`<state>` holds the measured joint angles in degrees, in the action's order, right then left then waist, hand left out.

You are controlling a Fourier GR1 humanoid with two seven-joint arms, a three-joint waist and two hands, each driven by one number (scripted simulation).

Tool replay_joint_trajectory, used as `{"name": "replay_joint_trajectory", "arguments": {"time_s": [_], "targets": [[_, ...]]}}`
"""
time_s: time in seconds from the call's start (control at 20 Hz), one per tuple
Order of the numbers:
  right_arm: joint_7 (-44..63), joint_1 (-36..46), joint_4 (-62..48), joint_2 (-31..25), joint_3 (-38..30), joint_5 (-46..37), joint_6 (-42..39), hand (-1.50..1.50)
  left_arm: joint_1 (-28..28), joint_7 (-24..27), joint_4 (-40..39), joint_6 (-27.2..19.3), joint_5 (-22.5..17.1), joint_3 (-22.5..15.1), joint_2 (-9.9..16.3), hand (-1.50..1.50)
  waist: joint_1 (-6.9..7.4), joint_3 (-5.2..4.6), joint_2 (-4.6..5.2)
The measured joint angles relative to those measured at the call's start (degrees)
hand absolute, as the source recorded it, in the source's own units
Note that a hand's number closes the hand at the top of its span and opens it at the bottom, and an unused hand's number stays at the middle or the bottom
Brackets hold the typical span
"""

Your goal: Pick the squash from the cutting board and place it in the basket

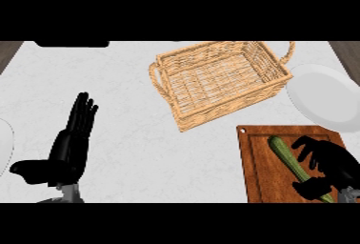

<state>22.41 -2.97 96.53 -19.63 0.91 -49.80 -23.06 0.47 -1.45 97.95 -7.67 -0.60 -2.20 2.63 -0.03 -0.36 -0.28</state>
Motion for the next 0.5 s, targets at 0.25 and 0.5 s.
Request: {"name": "replay_joint_trajectory", "arguments": {"time_s": [0.25, 0.5], "targets": [[-1.85, -0.02, -0.68, 1.14, 2.0, -3.46, 1.69, 1.5, -0.93, -0.92, 0.11, 0.7, -0.1, 0.79, 0.57, 0.0, -0.01, -0.05, -0.01], [-2.08, 0.47, 2.15, 4.31, 9.73, -8.88, 3.37, 1.5, -0.98, 0.04, -0.87, 1.41, -0.54, 1.12, 0.48, 0.0, 0.41, -0.26, -0.05]]}}
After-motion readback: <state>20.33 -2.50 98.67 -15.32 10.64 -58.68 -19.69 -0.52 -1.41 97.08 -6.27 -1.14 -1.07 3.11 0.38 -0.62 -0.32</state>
